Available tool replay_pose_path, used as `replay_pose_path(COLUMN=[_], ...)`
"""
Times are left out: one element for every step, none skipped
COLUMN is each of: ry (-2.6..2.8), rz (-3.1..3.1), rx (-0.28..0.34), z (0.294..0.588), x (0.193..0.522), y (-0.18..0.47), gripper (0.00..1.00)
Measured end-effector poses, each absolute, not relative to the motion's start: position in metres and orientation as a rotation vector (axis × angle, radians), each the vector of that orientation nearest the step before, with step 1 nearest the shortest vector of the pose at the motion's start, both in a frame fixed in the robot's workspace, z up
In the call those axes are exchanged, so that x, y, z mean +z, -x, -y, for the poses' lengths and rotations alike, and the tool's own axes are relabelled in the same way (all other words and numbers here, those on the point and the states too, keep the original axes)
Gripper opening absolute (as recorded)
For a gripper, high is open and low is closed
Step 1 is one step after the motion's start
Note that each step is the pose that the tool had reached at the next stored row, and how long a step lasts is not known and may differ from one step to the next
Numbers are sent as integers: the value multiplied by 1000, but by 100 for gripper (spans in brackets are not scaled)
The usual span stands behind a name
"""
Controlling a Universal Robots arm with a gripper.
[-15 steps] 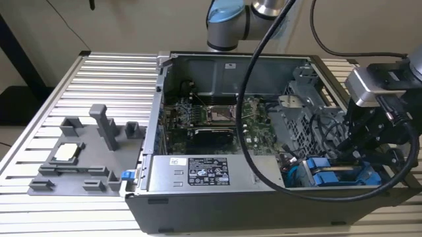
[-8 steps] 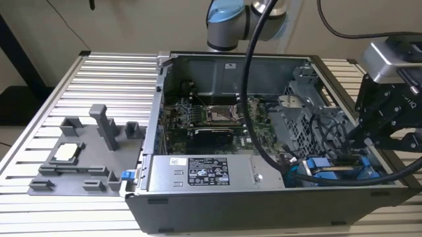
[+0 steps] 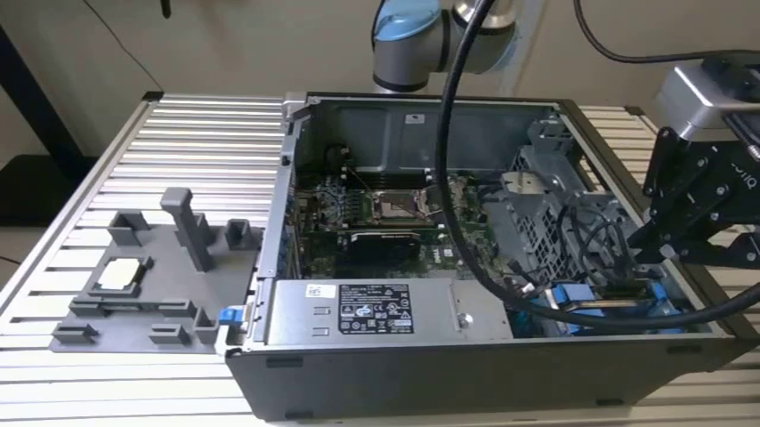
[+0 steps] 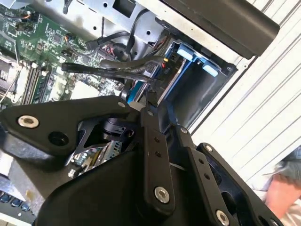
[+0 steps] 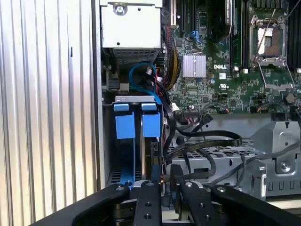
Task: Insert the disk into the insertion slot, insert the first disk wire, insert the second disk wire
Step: 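Insert the second disk wire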
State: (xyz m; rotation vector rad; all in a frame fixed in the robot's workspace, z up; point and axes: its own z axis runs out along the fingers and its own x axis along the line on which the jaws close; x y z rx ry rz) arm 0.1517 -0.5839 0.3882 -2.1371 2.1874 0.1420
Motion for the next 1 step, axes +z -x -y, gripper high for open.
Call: replay_pose_path(ry=[2137], rz=[-2187], rx=[142], z=[584], x=[388], y=[-152], gripper=[24])
